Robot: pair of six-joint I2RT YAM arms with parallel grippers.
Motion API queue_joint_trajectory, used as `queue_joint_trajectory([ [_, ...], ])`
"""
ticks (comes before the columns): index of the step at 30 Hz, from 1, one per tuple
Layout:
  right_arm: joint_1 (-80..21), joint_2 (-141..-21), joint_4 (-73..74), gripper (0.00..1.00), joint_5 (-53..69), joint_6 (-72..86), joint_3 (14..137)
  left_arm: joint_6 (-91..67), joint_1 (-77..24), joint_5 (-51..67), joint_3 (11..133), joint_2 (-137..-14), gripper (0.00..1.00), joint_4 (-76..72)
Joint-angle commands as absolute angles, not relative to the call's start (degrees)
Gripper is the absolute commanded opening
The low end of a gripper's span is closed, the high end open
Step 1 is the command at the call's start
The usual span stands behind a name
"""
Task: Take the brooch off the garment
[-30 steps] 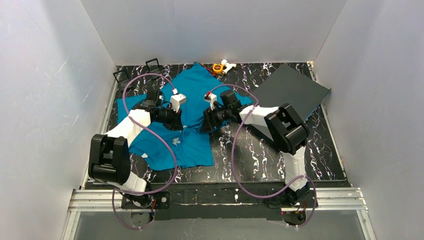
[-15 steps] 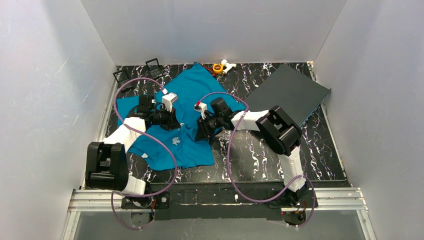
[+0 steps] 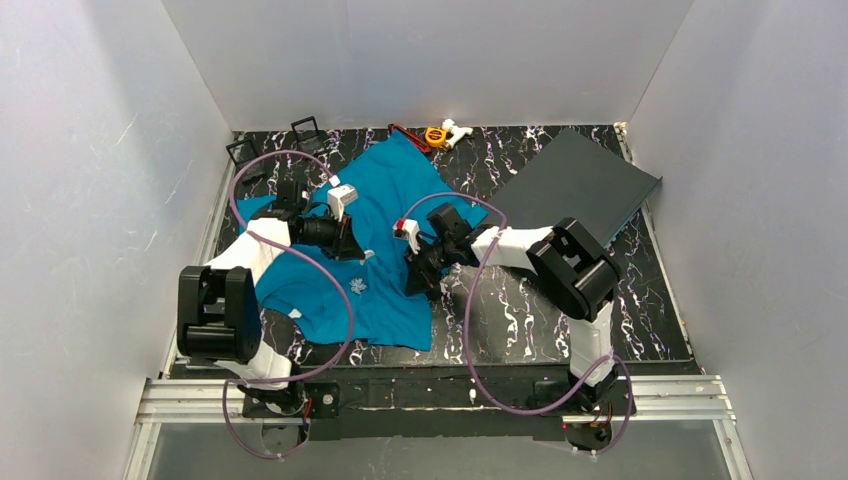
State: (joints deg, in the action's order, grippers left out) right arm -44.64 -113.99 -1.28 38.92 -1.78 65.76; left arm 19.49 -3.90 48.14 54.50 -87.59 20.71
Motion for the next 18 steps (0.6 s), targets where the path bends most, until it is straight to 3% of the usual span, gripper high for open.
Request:
queue_joint_trajectory([
  [1, -44.1, -109.9, 8.5, 0.22, 36.8, -11.1, 63.6, 31.2, -3.8, 56.7, 59.6, -90.2, 0.00, 33.2],
  [4, -43.5, -106.2, 4.2, 0.46, 37.4, -11.9, 62.7, 36.4, -3.8, 58.7, 62.3, -93.0, 0.00, 39.0],
  [6, -43.6, -104.7, 1.5, 0.51, 37.8, -12.5, 62.4, 38.8, -3.8, 59.1, 63.9, -94.7, 0.00, 42.0],
  [18, -43.9, -107.1, -16.8, 0.55, 40.6, -4.8, 64.2, 50.5, -3.9, 61.9, 70.3, -101.0, 0.00, 56.6],
])
